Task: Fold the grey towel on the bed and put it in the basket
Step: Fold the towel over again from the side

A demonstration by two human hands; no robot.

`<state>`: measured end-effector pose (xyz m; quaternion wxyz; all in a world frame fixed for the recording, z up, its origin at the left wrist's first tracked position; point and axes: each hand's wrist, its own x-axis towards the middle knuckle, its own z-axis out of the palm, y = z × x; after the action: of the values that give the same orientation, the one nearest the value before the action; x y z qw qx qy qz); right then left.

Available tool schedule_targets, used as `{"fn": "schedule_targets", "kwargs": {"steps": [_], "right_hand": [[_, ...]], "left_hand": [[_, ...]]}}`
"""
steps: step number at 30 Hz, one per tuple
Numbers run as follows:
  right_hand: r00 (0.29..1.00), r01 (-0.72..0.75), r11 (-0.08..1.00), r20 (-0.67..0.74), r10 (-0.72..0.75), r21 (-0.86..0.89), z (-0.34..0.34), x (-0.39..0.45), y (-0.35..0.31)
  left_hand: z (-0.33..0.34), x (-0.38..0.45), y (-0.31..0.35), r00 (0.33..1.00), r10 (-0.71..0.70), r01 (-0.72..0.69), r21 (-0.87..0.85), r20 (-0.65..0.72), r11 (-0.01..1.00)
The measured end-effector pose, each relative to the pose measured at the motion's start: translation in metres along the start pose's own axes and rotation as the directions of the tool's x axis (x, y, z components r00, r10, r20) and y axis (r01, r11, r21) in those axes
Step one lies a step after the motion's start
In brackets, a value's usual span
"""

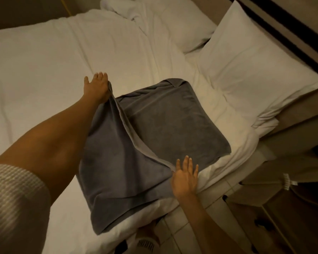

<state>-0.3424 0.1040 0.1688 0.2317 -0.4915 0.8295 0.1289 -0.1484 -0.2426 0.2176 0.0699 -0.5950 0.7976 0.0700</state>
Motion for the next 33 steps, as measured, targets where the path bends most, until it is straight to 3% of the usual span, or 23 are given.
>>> {"fn": "schedule_targets", "kwargs": {"steps": [21, 25, 28, 33], "right_hand": [[0.999, -0.049, 0.999, -0.011, 0.049, -0.005, -0.067, 0.166, 0.193], [0.998, -0.061, 0.997, 0.005, 0.062, -0.055, -0.060, 0.202, 0.224], [0.990, -0.101, 0.994, -0.102, 0.096, -0.047, -0.044, 0.236, 0.248], [0.985, -0.128, 0.992, -0.119, 0.126, -0.012, -0.007, 0.293, 0.284]], "left_hand": [[0.012, 0.156, 0.224, 0.998, -0.012, 0.008, 0.071, 0.055, 0.997], [0.032, 0.196, 0.271, 0.997, 0.003, -0.012, 0.126, 0.077, 0.992], [0.050, 0.227, 0.303, 0.996, 0.016, -0.031, 0.174, 0.091, 0.984], [0.090, 0.276, 0.349, 0.992, 0.031, -0.058, 0.231, 0.119, 0.971]]}}
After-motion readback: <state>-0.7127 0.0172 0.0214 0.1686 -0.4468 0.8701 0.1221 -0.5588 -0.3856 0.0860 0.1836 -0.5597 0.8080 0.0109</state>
